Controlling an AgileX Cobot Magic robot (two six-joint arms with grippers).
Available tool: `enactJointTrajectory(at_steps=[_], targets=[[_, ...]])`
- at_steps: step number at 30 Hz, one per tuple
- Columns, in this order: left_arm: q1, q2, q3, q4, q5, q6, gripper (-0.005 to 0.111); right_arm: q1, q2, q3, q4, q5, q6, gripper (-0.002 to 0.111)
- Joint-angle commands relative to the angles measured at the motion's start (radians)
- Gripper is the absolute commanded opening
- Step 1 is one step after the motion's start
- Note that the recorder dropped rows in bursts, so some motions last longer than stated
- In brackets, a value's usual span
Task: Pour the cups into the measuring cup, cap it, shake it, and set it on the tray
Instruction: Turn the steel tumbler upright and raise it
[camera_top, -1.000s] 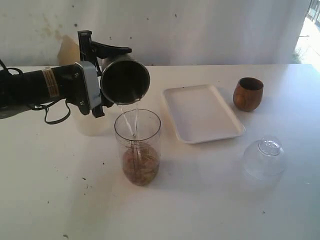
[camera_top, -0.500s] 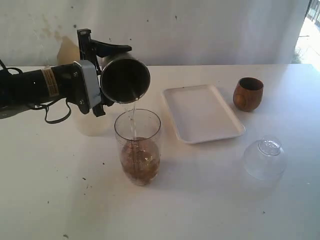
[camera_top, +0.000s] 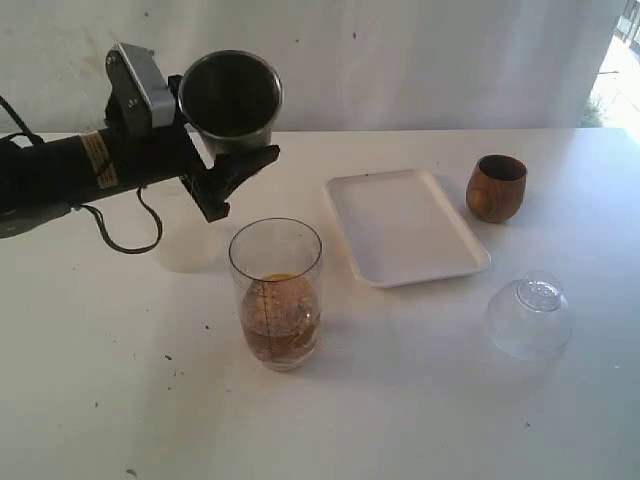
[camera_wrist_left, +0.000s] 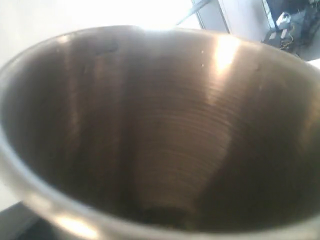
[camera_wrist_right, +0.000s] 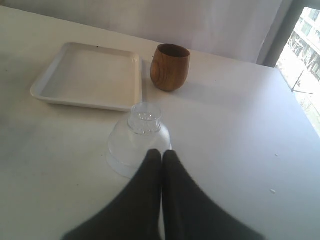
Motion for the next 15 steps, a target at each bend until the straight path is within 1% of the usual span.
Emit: enactJointTrajectory(at_steps=[1,3,4,6,10,15], targets=[[-0.012,-0.012,-0.015,-0.051,-0.035,-0.174,0.0,-0.007,-0.005,0.007,-0.002,-0.009,-0.005,0.0],[-0.017,-0.012,-0.054,-0.057,0.018,-0.357,0.0,-0.007,-0.005,0.007,-0.002,-0.009,-0.005,0.0],[-0.021,-0.012,-0.085,-0.057,0.077,-0.463,0.0,-0.007,-0.005,0.007,-0.002,-0.009,-0.005,0.0],[-0.029,-0.012,-0.124,-0.057,0.151,-0.558,0.0,-0.007,-0.005,0.007,-0.002,-0.007,-0.005,0.0],[-0.039,-0.012,-0.166,-0.015,0.17,-0.61,0.0,-0.007,-0.005,0.007,-0.002,-0.007,-0.005,0.0],[-0.053,0.003,-0.17,0.038,0.225,-0.628,0.0,-0.007,-0.005,0.007,0.0,-0.007,-0.005,0.0]])
